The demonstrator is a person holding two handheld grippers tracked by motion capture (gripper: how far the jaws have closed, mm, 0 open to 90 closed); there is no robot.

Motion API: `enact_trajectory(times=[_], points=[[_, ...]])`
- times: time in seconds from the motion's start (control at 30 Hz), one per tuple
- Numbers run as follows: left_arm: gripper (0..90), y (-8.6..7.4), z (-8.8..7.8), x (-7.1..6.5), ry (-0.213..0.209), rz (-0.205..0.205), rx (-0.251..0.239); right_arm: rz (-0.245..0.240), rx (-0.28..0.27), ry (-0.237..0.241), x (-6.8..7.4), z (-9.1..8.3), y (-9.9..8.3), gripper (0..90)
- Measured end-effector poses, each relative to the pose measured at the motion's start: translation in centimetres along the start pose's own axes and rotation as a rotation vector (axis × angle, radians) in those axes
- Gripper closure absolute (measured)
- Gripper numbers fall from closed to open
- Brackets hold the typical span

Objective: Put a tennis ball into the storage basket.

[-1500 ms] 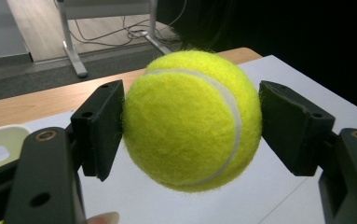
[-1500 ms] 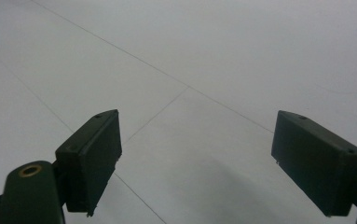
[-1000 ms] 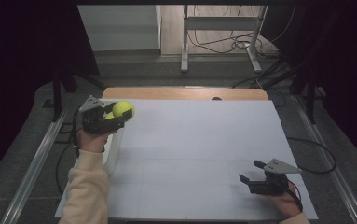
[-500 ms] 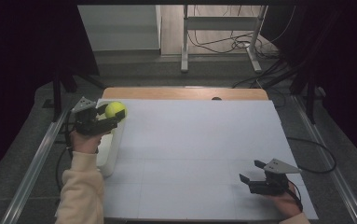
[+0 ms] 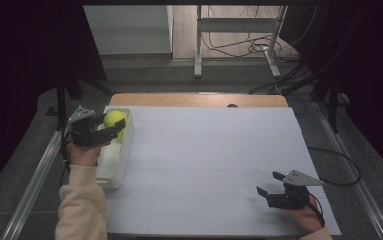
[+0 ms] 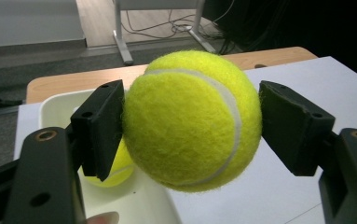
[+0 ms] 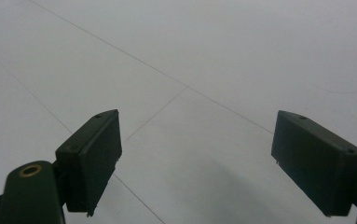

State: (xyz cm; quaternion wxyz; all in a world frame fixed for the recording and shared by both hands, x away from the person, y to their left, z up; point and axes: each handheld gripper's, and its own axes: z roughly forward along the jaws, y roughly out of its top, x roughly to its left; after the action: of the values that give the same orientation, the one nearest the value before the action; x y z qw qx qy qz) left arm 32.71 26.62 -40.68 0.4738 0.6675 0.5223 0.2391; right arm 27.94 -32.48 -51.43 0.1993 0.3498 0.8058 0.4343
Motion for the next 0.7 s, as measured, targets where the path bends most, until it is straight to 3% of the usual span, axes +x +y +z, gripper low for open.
enact_trajectory(times=[0.23,0.47,0.7], points=[[26.5,-0.3,-0.6,0.8,0.018,-0.017,0.006,-0.001,0.001,0.001,0.0,0.0,0.0,16.5],[26.5,-0.6,-0.3,1.0,0.051,-0.009,0.039,-0.003,0.005,-0.003,0.0,0.0,0.0,16.5],[26.4,-0.8,0.0,1.2,0.054,-0.013,0.059,-0.004,0.009,-0.005,0.1,0.0,0.0,16.5]])
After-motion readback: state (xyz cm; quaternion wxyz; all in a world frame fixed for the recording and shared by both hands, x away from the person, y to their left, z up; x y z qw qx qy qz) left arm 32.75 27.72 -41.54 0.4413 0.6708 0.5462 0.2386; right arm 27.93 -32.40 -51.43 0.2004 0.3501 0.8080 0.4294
